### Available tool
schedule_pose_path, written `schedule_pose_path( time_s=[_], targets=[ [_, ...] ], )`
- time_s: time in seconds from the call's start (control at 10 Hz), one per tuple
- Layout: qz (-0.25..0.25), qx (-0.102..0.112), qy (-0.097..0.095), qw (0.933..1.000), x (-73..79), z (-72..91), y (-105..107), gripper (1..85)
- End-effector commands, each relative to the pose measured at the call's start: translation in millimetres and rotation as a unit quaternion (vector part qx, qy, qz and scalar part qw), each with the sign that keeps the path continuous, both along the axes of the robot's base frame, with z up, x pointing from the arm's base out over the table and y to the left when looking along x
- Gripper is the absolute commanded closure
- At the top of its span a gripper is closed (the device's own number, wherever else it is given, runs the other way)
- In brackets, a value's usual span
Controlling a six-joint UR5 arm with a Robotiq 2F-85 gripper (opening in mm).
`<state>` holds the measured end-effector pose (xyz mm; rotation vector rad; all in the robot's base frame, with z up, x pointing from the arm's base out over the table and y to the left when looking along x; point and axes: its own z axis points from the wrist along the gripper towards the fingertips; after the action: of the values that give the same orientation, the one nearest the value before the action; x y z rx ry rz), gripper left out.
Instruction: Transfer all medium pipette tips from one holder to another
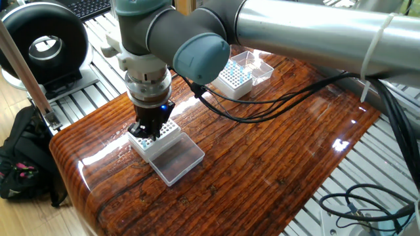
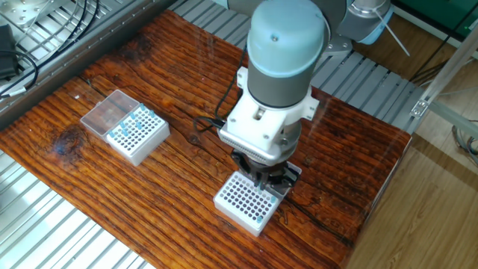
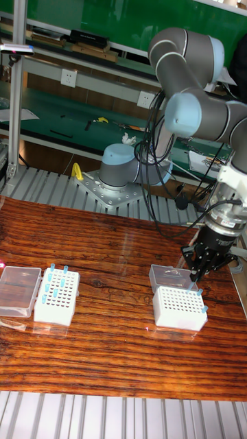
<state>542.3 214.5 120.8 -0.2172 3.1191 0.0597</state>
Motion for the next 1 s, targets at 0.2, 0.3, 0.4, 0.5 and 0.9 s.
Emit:
schedule_pose_path(
  time_s=[0.2, 0.3, 0.4, 0.5, 0.9],
  targets=[
    [0.004, 0.009, 0.003, 0.9999, 14.6, 43.5, -14.8, 78.7],
    [0.012, 0.003, -0.002, 0.9999, 21.0, 50.4, -27.8, 81.3],
    [0.023, -0.002, -0.003, 0.9997, 25.8, 57.6, -42.5, 82.7],
    [0.040, -0.005, -0.004, 0.9992, 31.1, 65.8, -62.1, 82.7],
    [0.135, -0.028, -0.037, 0.9897, 52.7, 68.3, -115.5, 82.3]
  ],
)
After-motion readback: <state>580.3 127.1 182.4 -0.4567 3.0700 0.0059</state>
